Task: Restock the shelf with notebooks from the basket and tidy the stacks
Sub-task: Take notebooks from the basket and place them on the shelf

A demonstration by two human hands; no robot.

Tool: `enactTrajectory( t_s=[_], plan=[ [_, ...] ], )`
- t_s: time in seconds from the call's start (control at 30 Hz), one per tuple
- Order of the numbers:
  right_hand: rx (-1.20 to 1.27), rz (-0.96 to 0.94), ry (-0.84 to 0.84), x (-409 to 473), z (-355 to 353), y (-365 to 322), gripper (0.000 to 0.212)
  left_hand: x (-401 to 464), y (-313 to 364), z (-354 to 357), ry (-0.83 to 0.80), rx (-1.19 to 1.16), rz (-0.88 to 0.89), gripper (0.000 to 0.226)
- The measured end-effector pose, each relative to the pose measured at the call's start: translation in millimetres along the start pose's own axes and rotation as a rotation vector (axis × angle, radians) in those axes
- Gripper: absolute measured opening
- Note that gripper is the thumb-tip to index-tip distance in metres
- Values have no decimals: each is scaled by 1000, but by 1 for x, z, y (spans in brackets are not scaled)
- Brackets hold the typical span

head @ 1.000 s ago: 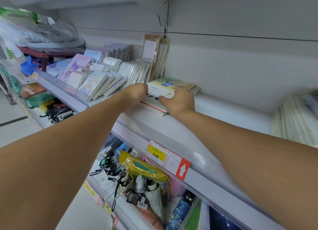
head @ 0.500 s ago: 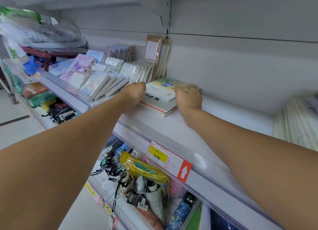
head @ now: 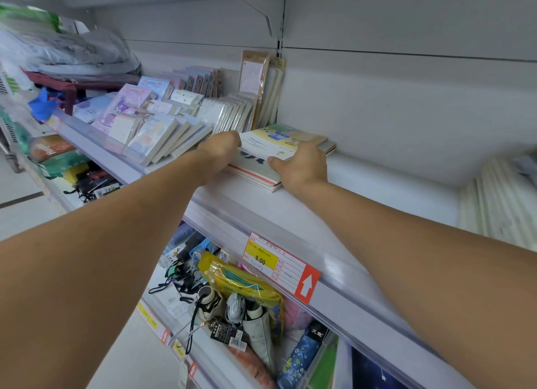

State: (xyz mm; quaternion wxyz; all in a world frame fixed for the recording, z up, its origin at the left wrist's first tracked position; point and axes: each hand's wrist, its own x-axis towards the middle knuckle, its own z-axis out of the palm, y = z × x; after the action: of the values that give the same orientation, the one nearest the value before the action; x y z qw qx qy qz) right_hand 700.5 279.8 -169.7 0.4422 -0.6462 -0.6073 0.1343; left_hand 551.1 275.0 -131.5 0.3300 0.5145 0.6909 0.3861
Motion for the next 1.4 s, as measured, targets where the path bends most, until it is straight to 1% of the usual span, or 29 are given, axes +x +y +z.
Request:
enactTrajectory(
  t_s=[0.1, 0.13, 0.23, 0.4, 0.47, 0.57, 0.7, 0.87, 1.0, 1.07, 1.1, 1.17, 1.2, 1.23, 1.3, 1.33, 1.4],
  plan=[
    [-139, -58, 33, -2, 2, -2, 43, 5, -3, 0, 0, 26, 27, 53],
    [-157, -70, 42, -3, 2, -2, 42, 6, -4, 0, 0, 28, 19, 54],
    [-176, -79, 55, -6, -1, -3, 36, 3, -2, 1, -6, -2, 18, 40],
    [-171, -85, 48, -6, -4, -1, 24, 1, -5, 0, -18, 12, -8, 38],
    [-179, -97, 54, -7, -4, -2, 29, 2, -5, 0, -18, -2, -31, 40],
    [-212, -111, 56, -8, -4, -3, 33, 5, -3, -1, -34, -38, -36, 31],
    [-228, -103, 64, -10, -3, -4, 29, 6, -4, -5, -21, -118, -45, 20],
    [-186, -41, 59, -8, -5, -2, 30, 7, -4, -6, -3, -172, -57, 18],
    [-168, -35, 48, -6, -5, 0, 37, 7, -3, -7, 21, -160, -63, 13],
    [-188, -31, 32, -7, -6, 0, 40, -4, 1, -13, 18, -124, 1, 16],
    [-200, -29, -2, -8, -9, -2, 43, -10, 2, -19, 23, -94, 73, 23],
    [-183, -25, -122, -9, -20, -15, 55, -30, 3, -36, 38, -88, 230, 35],
    [-181, -20, -167, -11, -29, -26, 59, -44, 1, -45, 46, -103, 283, 36],
    [-203, -29, -188, -18, -42, -39, 57, -59, -4, -54, 58, -133, 321, 33],
    [-194, -127, -154, -45, -68, -64, 43, -97, -26, -67, 83, -238, 317, 24],
    [-133, -218, -106, -66, -76, -73, 34, -120, -46, -71, 102, -289, 279, 20],
    [108, -379, 11, -134, -82, -78, 21, -170, -104, -70, 137, -386, 122, 17]
  ],
)
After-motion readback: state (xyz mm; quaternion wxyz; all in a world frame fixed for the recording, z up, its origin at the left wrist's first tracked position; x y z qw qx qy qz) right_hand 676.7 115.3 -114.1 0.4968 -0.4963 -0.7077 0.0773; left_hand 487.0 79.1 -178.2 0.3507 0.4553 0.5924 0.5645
